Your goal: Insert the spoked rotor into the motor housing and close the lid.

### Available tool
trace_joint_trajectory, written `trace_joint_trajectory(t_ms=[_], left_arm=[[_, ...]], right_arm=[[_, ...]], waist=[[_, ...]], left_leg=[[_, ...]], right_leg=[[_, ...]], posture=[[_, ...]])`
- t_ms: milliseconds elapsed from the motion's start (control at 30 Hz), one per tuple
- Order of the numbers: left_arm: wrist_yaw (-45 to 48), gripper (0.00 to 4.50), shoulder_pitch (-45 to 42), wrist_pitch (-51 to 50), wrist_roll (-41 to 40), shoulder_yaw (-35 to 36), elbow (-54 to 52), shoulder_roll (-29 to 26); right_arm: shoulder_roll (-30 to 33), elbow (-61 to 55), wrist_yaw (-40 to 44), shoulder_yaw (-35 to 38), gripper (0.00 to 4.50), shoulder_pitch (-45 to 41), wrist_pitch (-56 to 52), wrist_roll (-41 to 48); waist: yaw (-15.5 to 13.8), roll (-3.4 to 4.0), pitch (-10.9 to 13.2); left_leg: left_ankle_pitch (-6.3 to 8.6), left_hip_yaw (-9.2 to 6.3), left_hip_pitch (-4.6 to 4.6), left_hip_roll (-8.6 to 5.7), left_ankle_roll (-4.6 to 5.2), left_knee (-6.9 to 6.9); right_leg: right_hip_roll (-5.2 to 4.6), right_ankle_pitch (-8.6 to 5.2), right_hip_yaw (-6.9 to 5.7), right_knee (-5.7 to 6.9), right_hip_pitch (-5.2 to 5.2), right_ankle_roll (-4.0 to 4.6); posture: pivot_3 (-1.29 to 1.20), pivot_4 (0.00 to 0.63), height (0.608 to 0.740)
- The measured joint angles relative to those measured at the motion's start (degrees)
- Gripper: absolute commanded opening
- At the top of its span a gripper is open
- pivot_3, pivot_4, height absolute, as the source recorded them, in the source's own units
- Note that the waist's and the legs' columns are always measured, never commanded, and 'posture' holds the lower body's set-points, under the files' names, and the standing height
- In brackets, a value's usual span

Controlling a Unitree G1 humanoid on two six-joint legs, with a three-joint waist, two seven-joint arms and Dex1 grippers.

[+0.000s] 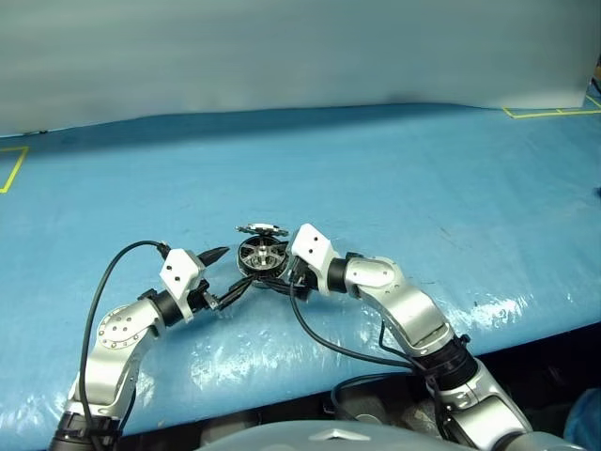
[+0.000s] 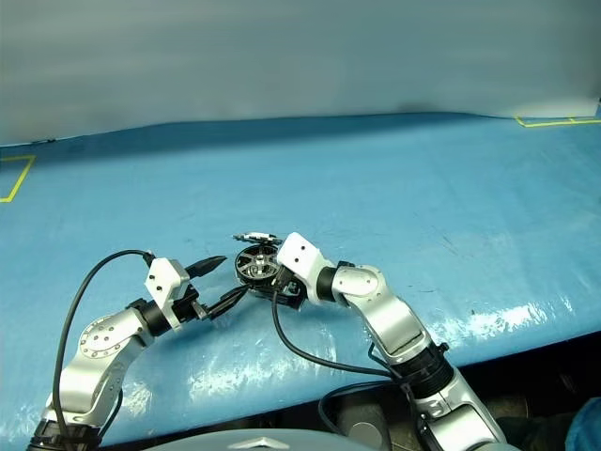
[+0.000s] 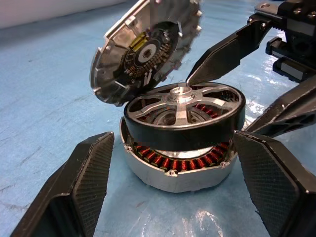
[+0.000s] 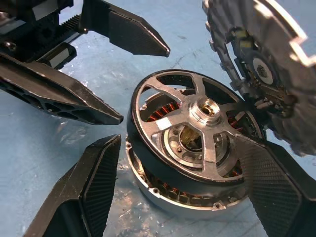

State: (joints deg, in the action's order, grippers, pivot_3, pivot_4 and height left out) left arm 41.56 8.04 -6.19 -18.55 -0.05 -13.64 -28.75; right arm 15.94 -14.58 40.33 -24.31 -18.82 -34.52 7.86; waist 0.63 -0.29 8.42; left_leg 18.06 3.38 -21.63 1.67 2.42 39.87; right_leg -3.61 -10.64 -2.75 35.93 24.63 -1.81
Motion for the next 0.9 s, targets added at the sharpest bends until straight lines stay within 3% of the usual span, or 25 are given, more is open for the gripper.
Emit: trace_joint_trajectory(t_ms=[367,467,733,900], left_arm=[[-0.3,4.13,0.7,-0.2,0.0,0.0,0.0,0.4],[-0.3,4.13,1.1,-0.6,-0.1,0.1,0.0,0.4],[-0.3,4.13,0.7,-0.7,-0.1,1.5,0.0,0.1],[-0.3,4.13,-0.1,-0.8,0.0,1.3,0.0,0.1]], right_arm=[[3.6,-6.3,6.4,4.0,3.85,1.1,-0.8,10.1],[3.2,-6.3,5.3,5.7,3.34,1.1,-0.9,10.9],[1.6,-3.4,1.7,2.6,0.67,-0.3,0.2,7.2],[-0.3,0.4,0.8,1.2,0.67,-2.8,0.5,5.5]], waist=[[0.0,0.00,0.0],[0.0,0.00,0.0],[0.0,0.00,0.0],[0.1,0.00,0.0]], left_leg=[[0.02,-0.01,0.00,0.01,0.03,0.00],[0.02,0.00,0.00,0.01,0.03,0.00],[0.01,0.01,0.00,-0.02,0.01,0.00],[0.00,0.02,0.00,-0.02,0.00,0.00]], right_leg=[[-0.01,0.00,0.00,0.00,-0.01,0.00],[0.01,0.00,0.00,0.01,0.00,0.00],[0.00,0.00,0.01,0.01,0.00,0.00],[0.01,0.00,0.01,0.01,0.01,0.00]], posture=[[0.00,0.150,0.740],[0.00,0.150,0.740],[0.00,0.150,0.740],[0.00,0.150,0.740]])
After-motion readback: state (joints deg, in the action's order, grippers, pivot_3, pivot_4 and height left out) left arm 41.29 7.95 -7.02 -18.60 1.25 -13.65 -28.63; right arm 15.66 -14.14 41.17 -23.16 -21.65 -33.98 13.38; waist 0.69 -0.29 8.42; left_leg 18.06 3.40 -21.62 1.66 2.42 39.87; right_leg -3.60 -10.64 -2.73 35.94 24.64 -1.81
